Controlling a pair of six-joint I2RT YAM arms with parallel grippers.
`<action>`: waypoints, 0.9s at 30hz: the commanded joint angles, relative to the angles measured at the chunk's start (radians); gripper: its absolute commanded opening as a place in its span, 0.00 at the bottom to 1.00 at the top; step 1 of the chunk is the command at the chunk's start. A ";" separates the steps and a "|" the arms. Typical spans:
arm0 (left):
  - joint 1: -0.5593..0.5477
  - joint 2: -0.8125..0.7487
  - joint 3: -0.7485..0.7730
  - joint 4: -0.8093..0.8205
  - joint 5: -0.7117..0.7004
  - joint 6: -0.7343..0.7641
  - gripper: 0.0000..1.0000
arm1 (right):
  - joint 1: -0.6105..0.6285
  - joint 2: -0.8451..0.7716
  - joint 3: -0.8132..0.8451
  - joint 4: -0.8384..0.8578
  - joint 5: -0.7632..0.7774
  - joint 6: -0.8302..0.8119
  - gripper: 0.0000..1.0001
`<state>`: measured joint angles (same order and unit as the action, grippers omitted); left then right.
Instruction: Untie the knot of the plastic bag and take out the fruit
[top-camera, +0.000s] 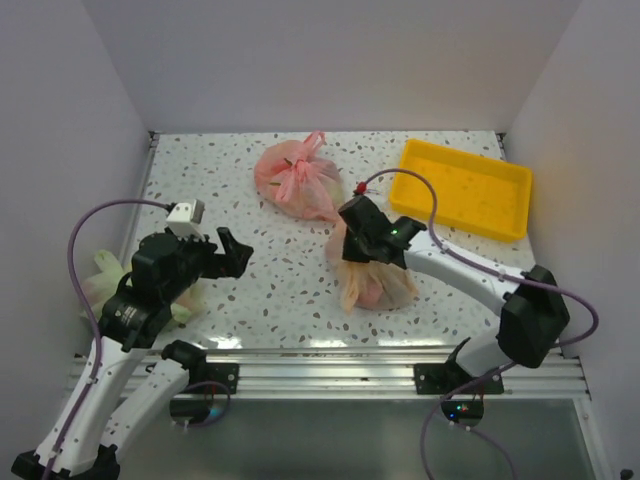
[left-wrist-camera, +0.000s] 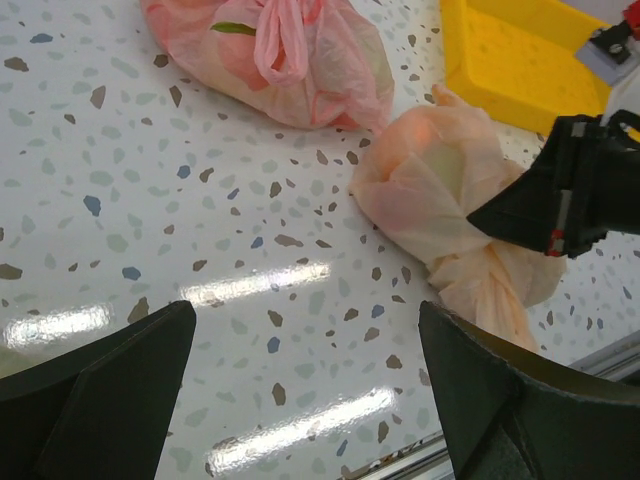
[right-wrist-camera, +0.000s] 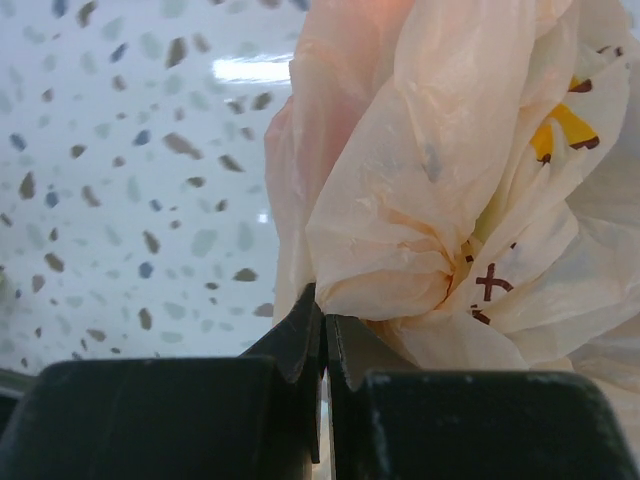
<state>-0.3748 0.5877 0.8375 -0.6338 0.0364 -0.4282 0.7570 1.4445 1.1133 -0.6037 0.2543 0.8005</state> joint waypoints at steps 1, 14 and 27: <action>-0.006 -0.011 -0.006 0.014 0.026 -0.021 1.00 | 0.122 0.132 0.120 0.120 -0.043 -0.055 0.00; -0.006 -0.043 -0.104 0.052 0.074 -0.093 1.00 | 0.262 0.211 0.356 0.084 -0.106 -0.231 0.49; -0.006 0.113 -0.247 0.357 0.238 -0.126 0.98 | 0.251 0.022 0.238 -0.030 0.121 -0.299 0.66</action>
<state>-0.3756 0.6590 0.6319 -0.4511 0.1932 -0.5251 1.0142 1.4914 1.4097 -0.5896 0.2924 0.5152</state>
